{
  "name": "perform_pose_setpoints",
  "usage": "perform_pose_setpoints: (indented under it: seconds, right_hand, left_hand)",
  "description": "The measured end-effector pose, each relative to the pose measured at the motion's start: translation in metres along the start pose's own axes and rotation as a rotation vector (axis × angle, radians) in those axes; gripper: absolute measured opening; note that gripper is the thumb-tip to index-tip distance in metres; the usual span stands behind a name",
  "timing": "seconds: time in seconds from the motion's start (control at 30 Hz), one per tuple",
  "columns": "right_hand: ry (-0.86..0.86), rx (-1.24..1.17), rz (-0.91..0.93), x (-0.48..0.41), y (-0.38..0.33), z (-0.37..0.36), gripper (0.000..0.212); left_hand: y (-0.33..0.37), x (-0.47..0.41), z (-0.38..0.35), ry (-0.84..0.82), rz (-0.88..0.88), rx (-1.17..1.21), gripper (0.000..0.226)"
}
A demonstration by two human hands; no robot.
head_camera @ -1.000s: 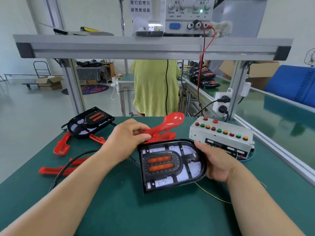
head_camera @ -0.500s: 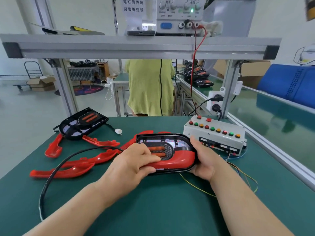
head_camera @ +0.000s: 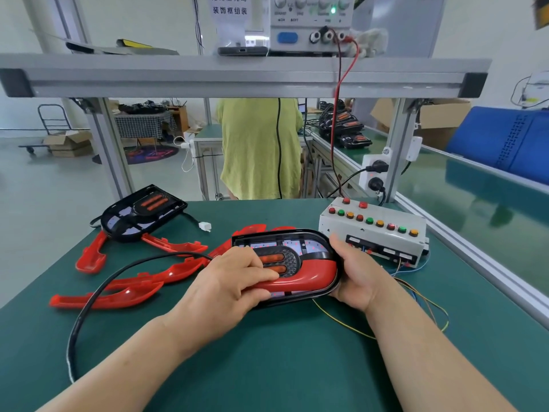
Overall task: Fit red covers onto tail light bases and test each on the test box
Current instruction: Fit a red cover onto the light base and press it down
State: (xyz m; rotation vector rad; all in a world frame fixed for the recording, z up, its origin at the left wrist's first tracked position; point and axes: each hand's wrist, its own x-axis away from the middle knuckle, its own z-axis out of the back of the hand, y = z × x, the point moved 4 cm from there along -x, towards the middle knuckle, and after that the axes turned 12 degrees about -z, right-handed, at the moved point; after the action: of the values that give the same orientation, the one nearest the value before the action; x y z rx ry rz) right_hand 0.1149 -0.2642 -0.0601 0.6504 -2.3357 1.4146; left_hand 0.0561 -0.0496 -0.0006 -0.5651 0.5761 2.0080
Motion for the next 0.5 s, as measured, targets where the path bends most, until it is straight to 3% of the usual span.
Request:
perform_pose_setpoints:
  seconds: [0.5]
  right_hand:
    - [0.035, 0.023, 0.04, -0.0046, 0.0001, 0.0002, 0.05]
  left_hand:
    - [0.0073, 0.0028, -0.0047, -0.02, -0.068, -0.025, 0.023]
